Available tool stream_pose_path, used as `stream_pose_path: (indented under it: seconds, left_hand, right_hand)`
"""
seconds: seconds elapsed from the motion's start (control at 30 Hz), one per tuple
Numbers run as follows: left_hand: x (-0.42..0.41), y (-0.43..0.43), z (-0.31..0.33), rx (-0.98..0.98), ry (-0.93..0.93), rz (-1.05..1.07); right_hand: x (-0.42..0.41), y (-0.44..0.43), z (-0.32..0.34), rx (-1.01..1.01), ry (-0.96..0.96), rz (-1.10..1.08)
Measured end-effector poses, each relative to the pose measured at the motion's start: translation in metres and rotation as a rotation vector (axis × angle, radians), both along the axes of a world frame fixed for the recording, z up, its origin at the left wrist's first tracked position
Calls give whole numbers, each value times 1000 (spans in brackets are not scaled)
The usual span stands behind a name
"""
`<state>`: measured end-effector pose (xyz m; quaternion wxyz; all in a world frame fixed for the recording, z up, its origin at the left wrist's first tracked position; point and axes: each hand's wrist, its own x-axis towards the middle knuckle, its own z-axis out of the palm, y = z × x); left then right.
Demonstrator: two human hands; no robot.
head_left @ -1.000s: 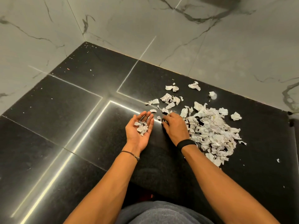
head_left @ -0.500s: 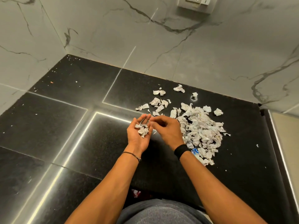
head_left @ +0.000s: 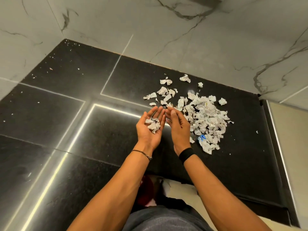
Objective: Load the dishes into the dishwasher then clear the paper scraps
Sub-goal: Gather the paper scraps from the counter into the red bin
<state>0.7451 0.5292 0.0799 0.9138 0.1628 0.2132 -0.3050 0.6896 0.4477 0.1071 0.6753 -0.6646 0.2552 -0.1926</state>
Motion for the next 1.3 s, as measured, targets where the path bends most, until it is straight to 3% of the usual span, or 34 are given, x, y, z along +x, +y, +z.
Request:
stream_pose_path:
  seconds: [0.2, 0.63, 0.77, 1.03, 1.3]
  left_hand:
    - [-34, 16, -2, 18, -4, 98]
    - [-185, 35, 0, 88, -47, 593]
    - [-246, 29, -23, 195, 51, 703]
    - [-322, 23, -94, 298, 329, 710]
    - [-296, 29, -251, 531, 642, 519]
  right_hand:
    - [-21, 33, -6, 257, 8, -50]
    - [-132, 66, -19, 676, 6, 222]
    - [-190, 65, -44, 686, 103, 287]
    - [-265, 57, -109, 603, 392, 363]
    - [-239, 77, -272, 331, 764, 359]
